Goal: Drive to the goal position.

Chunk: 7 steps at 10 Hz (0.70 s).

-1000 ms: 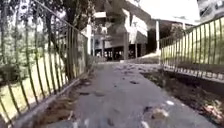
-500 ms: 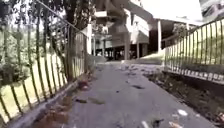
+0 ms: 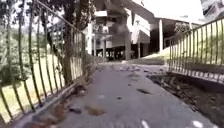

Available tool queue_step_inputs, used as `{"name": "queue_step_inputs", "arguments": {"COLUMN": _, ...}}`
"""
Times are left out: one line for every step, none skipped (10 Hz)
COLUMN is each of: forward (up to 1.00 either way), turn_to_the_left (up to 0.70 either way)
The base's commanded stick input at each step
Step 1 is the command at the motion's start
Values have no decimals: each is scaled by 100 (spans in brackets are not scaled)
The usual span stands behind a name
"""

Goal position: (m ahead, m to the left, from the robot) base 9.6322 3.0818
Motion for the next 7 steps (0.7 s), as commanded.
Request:
{"name": "queue_step_inputs", "arguments": {"forward": 50, "turn_to_the_left": 0}}
{"name": "queue_step_inputs", "arguments": {"forward": 50, "turn_to_the_left": 0}}
{"name": "queue_step_inputs", "arguments": {"forward": 50, "turn_to_the_left": 0}}
{"name": "queue_step_inputs", "arguments": {"forward": 50, "turn_to_the_left": 0}}
{"name": "queue_step_inputs", "arguments": {"forward": 50, "turn_to_the_left": 0}}
{"name": "queue_step_inputs", "arguments": {"forward": 50, "turn_to_the_left": 0}}
{"name": "queue_step_inputs", "arguments": {"forward": 50, "turn_to_the_left": 0}}
